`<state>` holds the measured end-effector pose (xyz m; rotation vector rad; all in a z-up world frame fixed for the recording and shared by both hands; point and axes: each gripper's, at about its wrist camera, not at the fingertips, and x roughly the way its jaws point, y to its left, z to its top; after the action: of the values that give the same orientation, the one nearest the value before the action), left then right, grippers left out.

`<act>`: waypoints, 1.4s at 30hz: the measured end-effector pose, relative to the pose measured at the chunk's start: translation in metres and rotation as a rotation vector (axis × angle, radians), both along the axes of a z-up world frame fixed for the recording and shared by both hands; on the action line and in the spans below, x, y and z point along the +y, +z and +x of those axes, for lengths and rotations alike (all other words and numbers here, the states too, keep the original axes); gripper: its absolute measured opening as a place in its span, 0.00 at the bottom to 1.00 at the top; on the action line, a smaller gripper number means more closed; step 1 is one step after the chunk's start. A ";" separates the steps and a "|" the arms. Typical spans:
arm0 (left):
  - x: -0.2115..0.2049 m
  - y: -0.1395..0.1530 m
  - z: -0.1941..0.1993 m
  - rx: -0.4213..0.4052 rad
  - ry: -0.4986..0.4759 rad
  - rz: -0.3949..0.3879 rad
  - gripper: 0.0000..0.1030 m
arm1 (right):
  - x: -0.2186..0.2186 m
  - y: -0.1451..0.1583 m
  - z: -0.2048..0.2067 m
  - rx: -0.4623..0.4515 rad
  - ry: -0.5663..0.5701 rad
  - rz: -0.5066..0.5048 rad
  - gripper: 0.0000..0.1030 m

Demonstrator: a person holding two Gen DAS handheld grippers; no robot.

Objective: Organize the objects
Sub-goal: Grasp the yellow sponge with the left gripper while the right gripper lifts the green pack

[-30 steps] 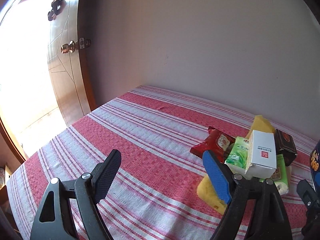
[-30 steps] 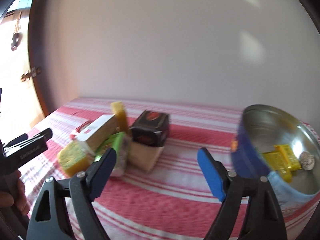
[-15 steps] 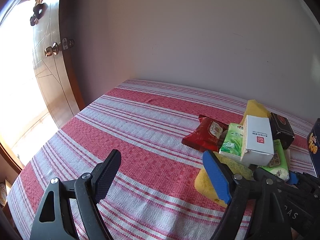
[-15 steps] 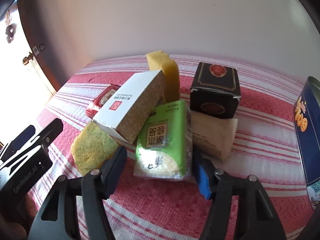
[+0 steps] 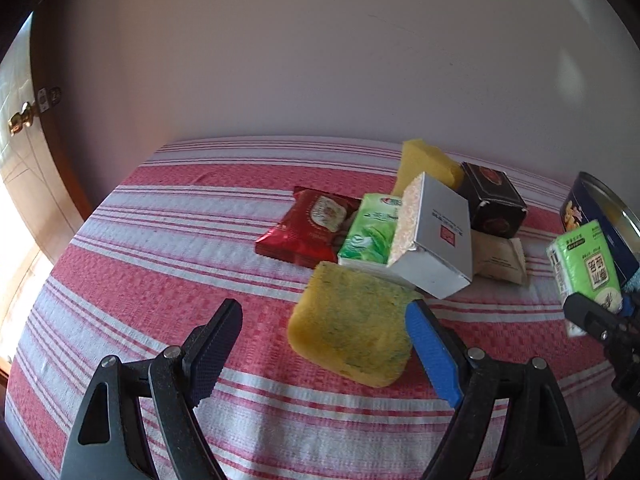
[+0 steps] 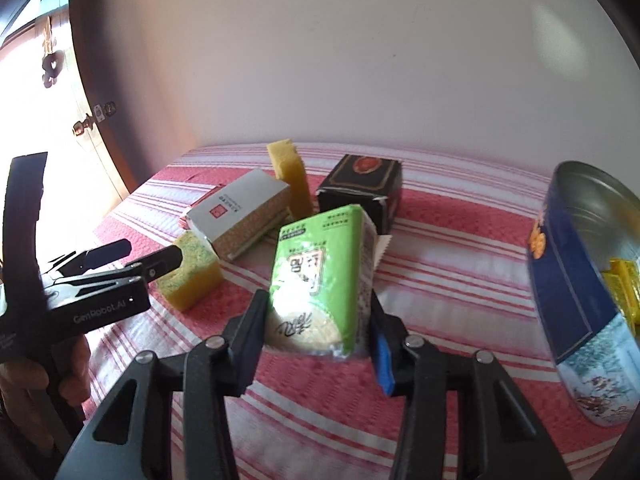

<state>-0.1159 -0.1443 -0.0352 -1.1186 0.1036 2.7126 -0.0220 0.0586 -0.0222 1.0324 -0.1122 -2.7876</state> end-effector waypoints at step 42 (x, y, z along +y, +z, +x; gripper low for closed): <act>0.075 0.037 0.067 0.278 0.124 0.021 0.31 | 0.058 0.044 0.032 0.194 -0.079 -0.011 0.45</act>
<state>-0.0486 -0.0693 0.0019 -0.7596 0.0491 2.9574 0.0101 0.1168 0.0221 0.7660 -0.1464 -2.9368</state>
